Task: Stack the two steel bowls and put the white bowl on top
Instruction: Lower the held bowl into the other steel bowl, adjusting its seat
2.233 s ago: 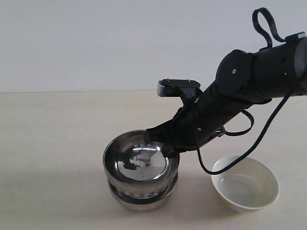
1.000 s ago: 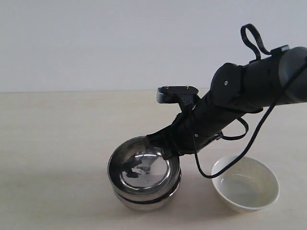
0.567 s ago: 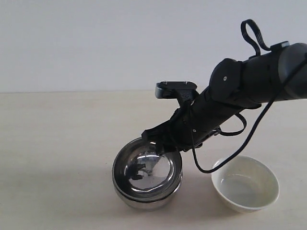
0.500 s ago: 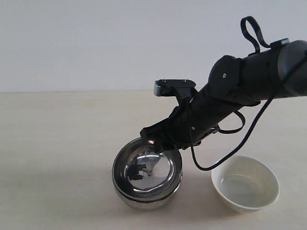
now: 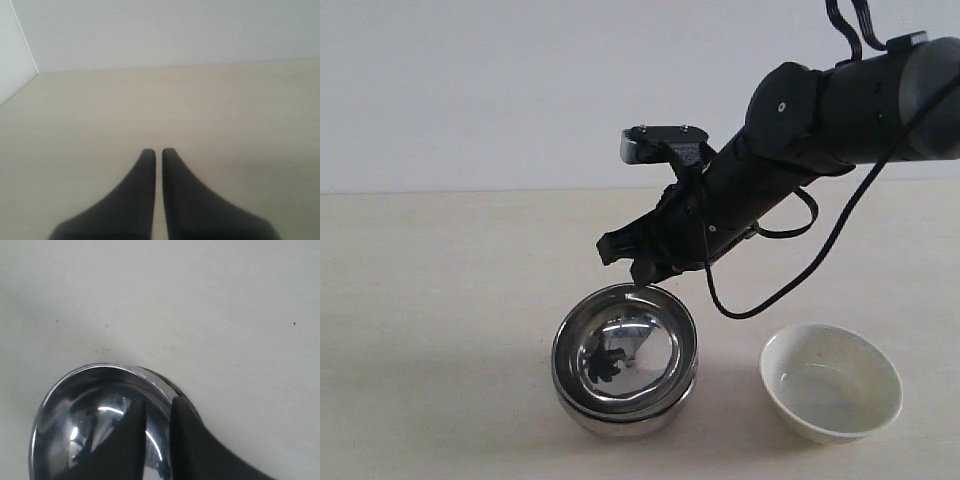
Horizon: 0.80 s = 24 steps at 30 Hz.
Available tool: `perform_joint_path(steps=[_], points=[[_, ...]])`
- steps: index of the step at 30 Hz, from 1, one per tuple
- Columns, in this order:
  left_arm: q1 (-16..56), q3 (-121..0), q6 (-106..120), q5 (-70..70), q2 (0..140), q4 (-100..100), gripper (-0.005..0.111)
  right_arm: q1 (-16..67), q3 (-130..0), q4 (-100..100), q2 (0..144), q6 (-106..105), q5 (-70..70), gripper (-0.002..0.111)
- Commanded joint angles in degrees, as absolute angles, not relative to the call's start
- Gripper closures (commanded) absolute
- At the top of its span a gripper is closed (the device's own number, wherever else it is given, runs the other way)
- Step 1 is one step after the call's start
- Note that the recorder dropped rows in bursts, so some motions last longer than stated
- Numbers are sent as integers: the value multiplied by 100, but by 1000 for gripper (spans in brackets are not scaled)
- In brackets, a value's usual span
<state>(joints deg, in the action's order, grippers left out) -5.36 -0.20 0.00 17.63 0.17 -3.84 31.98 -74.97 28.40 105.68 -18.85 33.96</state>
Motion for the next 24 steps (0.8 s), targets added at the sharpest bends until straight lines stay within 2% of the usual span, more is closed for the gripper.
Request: perform_joint_path(steps=[1,7,24], points=[[-556,0,-45,1762,0,-353,103,3196,-7557,2670,10278,-2089,3586,108],[-556,0,-45,1762,0,-353,103,3196,-7497,2508,10211,-2004,4200,108],[-556,0,-45,1762,0,-353,103,3196,-6849,1802,10354,-1380,3455,108]])
